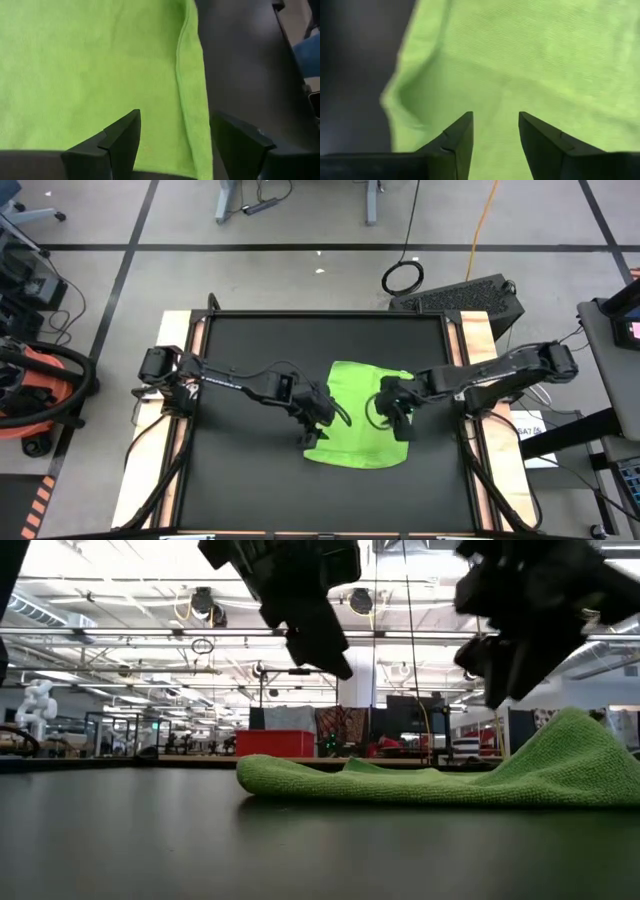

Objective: Roll towel
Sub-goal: Roll the green towel

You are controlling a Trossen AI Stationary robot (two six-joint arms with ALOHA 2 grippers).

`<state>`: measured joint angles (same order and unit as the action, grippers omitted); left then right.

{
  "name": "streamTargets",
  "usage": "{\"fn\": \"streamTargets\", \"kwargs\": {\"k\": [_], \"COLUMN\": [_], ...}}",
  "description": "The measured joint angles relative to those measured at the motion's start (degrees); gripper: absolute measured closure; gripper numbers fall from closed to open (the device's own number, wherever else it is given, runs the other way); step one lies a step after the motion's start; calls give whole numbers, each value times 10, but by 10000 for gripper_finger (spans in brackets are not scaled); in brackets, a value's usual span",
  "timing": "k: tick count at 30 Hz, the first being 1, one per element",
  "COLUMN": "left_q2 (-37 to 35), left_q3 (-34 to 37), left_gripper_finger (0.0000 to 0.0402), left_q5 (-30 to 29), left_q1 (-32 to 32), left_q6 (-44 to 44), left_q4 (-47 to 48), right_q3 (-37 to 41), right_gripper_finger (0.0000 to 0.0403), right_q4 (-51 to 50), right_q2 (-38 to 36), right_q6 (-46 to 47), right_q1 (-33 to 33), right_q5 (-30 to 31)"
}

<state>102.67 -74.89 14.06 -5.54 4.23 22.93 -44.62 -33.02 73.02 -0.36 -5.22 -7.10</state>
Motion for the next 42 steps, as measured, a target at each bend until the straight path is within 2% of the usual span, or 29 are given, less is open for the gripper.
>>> {"fn": "streamTargets", "kwargs": {"k": [8, 14, 19, 24, 30, 35, 39, 42], "left_q2": [11, 43, 83, 98, 98, 103, 103, 102], "left_q3": [-1, 0, 0, 0, 0, 0, 0, -1], "left_gripper_finger": [160, 159, 159, 159, 159, 159, 159, 159], "left_q5": [7, 21, 16, -5, -30, -49, -56, -59], "left_q1": [-7, -10, -8, -1, 29, 73, 112, 140], "left_q6": [32, 34, 30, 13, -43, -102, -135, -133], "left_q4": [40, 87, 71, 55, 101, 160, 177, 170], "right_q3": [0, 0, 0, 0, 0, 0, 0, 0], "right_gripper_finger": [256, 240, 245, 258, 270, 273, 273, 273], "right_q4": [15, -25, -36, -21, 15, 90, 168, 194], "right_q2": [67, 108, 126, 135, 135, 135, 135, 130], "right_q6": [-113, -108, -100, -50, 36, 120, 186, 197], "right_q1": [50, 69, 72, 64, 37, 1, -22, -29], "right_q5": [-16, -48, -48, -52, -58, -68, -67, -65]}}
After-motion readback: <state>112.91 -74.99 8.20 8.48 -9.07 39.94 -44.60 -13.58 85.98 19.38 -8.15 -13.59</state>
